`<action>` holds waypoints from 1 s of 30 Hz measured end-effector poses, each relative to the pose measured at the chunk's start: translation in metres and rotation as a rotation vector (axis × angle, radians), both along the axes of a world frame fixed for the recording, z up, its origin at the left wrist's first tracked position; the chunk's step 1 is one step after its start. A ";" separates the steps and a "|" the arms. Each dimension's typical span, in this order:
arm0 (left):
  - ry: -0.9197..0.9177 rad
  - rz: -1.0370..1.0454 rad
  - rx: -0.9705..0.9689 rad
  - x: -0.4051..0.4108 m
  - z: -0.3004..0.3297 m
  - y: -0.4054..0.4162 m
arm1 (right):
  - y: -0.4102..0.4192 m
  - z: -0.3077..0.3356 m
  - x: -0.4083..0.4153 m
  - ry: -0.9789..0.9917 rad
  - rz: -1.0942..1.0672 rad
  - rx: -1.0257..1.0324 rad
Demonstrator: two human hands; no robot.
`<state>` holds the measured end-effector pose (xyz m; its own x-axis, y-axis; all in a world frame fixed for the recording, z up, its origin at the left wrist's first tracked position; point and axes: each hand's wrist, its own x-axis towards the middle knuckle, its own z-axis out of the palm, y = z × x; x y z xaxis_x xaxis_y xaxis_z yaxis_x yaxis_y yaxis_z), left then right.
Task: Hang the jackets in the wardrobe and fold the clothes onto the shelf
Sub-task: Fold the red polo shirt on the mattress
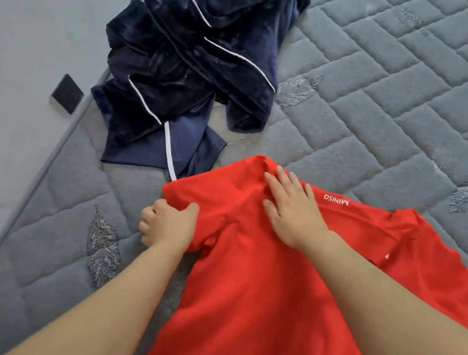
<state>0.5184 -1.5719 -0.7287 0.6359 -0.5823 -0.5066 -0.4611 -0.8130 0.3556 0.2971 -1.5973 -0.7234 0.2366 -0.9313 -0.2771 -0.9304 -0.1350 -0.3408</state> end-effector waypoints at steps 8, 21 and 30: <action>0.395 0.042 -0.095 0.008 0.003 -0.018 | -0.023 -0.016 0.050 0.014 -0.058 0.169; 0.150 -0.629 -0.411 -0.094 0.055 -0.009 | 0.035 0.003 -0.108 0.084 -0.494 0.058; 0.191 -1.429 -0.269 -0.224 0.040 0.086 | 0.105 0.009 -0.267 0.258 -0.898 0.306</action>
